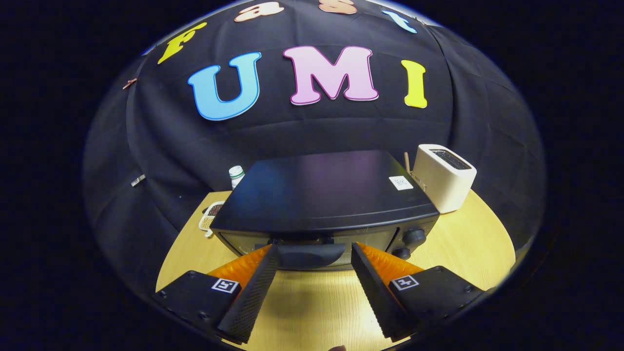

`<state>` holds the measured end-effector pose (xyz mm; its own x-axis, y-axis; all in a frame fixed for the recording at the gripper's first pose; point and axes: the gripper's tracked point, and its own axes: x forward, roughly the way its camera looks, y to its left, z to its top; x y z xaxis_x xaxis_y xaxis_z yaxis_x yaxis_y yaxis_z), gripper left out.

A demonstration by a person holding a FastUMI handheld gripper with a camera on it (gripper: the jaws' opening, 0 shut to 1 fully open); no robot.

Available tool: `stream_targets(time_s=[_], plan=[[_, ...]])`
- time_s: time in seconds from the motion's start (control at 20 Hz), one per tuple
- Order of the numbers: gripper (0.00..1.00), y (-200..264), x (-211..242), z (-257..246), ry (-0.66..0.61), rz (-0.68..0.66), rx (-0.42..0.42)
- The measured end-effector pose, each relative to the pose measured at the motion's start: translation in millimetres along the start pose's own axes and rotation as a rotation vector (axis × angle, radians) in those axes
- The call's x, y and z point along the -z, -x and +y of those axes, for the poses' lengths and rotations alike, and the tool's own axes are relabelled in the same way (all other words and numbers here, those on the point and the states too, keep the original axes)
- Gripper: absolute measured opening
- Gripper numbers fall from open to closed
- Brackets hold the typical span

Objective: Open the toaster oven, put the food inside, and close the toaster oven door.

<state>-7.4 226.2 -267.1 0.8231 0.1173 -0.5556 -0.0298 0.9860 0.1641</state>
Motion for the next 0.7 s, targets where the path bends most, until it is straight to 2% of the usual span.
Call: stream_targets(time_s=[0.3,0.7], plan=[[0.99,35,-46,-3,0.014,-0.107,-0.062],[0.99,95,-113,-30,0.02,-0.281,-0.093]])
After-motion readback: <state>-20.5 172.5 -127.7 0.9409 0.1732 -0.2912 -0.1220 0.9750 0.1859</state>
